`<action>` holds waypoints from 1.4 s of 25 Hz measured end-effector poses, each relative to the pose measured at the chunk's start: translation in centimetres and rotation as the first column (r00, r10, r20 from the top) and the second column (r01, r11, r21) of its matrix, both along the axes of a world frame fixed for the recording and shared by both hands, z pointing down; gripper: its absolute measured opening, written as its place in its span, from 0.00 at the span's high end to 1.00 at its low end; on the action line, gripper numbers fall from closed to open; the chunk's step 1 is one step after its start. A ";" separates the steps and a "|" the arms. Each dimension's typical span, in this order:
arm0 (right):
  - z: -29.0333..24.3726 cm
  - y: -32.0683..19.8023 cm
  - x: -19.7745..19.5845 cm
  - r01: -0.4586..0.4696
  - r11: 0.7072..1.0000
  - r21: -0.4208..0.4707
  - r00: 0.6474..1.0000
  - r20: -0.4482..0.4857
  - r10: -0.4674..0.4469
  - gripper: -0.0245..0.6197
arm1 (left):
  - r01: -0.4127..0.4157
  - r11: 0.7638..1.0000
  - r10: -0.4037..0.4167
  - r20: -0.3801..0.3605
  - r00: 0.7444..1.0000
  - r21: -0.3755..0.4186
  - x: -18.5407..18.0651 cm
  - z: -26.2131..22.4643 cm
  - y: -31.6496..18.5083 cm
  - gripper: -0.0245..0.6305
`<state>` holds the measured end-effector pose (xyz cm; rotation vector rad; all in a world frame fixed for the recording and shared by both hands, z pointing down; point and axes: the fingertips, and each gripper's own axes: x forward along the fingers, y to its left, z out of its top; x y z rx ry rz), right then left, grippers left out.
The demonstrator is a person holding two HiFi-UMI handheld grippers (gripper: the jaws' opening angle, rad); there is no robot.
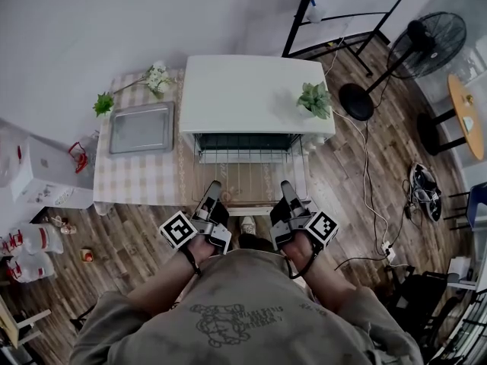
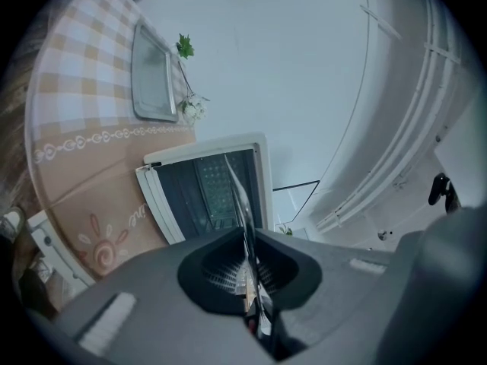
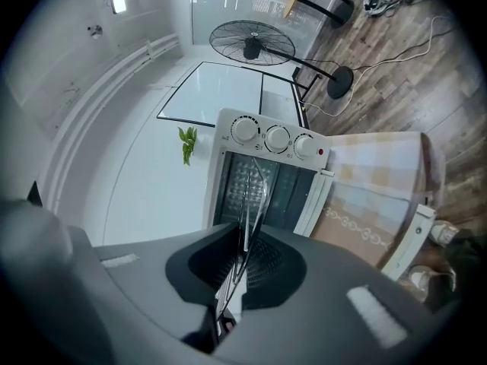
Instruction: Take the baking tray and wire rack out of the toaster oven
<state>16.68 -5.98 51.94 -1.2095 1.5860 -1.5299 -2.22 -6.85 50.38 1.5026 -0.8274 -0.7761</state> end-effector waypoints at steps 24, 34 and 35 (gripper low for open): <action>0.4 4.5 -9.7 0.330 0.942 -0.060 0.944 0.000 -0.331 0.92 | 0.126 0.991 -0.127 -0.006 0.992 -0.044 -9.3 -0.5 7.1 0.95; 2.8 4.7 -18.8 0.514 0.852 -0.105 0.858 0.045 -0.512 0.91 | 0.319 0.946 -0.314 0.074 0.946 -0.061 -18.1 1.3 9.9 0.95; 3.1 4.7 -19.7 0.526 0.844 -0.108 0.850 0.049 -0.524 0.91 | 0.333 0.941 -0.328 0.072 0.942 -0.067 -18.9 1.4 10.1 0.95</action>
